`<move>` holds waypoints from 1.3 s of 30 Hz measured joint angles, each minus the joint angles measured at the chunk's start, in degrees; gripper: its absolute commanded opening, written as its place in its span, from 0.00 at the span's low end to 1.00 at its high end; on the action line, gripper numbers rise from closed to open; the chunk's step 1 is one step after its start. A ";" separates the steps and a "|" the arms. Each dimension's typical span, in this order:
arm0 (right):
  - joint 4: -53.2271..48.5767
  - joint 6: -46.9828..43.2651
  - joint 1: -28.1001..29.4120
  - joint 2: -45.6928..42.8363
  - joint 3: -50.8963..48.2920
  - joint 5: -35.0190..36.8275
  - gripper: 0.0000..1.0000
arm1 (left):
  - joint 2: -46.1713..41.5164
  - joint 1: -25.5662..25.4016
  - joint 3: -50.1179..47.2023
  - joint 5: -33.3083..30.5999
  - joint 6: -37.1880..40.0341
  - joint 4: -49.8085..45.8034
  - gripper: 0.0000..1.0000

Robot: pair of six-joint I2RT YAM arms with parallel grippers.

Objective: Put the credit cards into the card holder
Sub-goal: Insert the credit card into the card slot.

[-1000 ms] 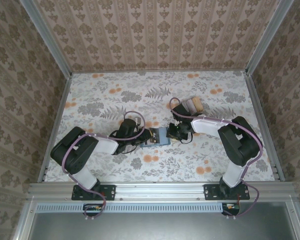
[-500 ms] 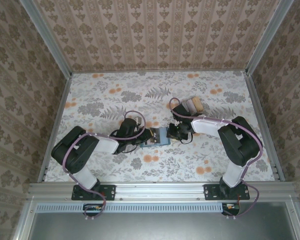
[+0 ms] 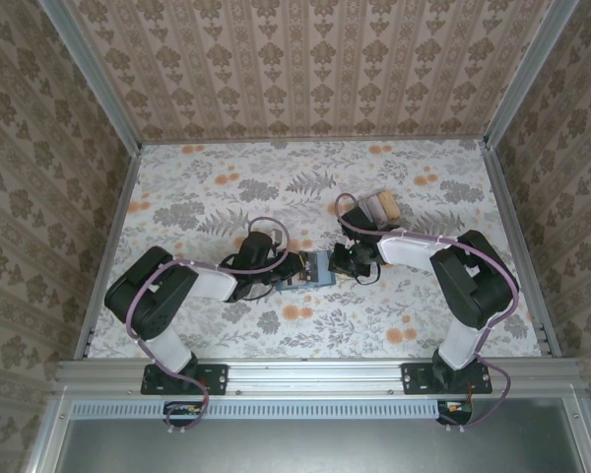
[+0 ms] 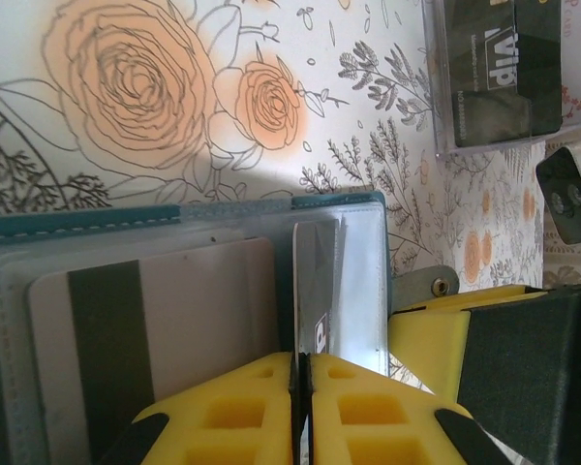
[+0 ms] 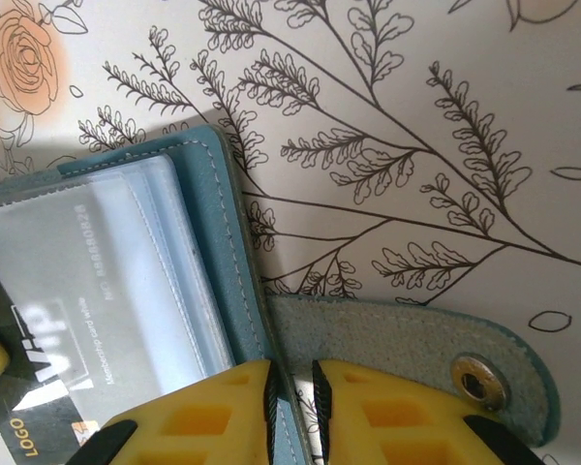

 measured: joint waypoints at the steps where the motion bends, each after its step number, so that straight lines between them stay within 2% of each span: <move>1: 0.00 0.02 0.00 0.00 0.00 0.00 0.22 | 0.02 -0.13 0.04 -0.02 0.00 -0.04 0.11; 9: 0.04 0.04 0.00 -0.02 0.00 -0.02 0.22 | 0.04 -0.50 0.76 -0.04 0.00 -1.16 0.14; 11: 0.07 0.04 0.00 -0.02 0.00 -0.02 0.22 | 0.04 -0.90 1.16 -0.09 0.00 -1.99 0.19; 15: 0.07 0.09 0.00 -0.02 0.00 -0.02 0.22 | -0.13 -1.36 2.05 -0.50 0.24 -3.87 0.21; 18: 0.04 0.09 0.00 -0.02 0.00 -0.02 0.22 | -1.31 -1.46 2.21 -1.33 0.39 -5.92 0.27; 22: 0.09 0.07 0.00 -0.04 0.00 -0.02 0.23 | -3.13 -1.77 2.21 -2.80 0.92 -9.14 0.26; 29: 0.11 0.07 0.00 -0.02 0.00 -0.11 0.22 | -3.15 -2.12 3.41 -3.26 2.45 -12.90 0.15; 39: 0.17 0.26 0.00 -0.04 0.00 -0.28 0.22 | -1.18 -2.84 6.73 -2.73 3.72 -16.92 0.14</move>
